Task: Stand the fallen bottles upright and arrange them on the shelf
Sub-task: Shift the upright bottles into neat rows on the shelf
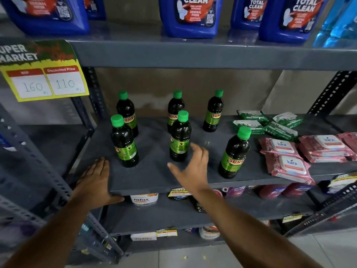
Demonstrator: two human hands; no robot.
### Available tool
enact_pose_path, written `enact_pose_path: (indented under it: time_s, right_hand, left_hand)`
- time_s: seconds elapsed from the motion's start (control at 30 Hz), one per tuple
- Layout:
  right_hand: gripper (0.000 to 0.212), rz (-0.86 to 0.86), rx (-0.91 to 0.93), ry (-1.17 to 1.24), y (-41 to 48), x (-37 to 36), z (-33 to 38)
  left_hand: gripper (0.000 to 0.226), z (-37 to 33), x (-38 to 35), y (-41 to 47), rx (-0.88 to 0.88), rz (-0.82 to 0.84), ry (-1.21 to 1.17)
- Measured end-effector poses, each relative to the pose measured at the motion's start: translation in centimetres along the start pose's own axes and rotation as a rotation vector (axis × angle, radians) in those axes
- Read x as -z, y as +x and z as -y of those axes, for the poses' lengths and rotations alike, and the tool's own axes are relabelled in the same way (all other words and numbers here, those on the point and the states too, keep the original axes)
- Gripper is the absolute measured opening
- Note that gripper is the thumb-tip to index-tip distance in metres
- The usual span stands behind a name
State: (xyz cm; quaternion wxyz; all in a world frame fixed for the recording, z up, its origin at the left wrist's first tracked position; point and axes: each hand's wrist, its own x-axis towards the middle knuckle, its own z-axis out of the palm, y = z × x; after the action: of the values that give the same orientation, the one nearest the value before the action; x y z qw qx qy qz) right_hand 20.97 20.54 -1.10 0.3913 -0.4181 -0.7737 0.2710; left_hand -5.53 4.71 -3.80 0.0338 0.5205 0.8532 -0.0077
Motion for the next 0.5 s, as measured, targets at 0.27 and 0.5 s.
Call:
enact_pose_path:
  time_s: [0.27,0.5]
  right_hand:
    - [0.070,-0.013,-0.331,0.120,5.9,-2.5,-0.5]
    - [0.085,0.043,-0.284,0.061,5.7,-2.4,-0.5]
  left_hand:
    - [0.151,-0.1,0.4,0.2,0.029,0.071,0.015]
    - [0.149,-0.1,0.3,0.3,0.016,0.055,0.009]
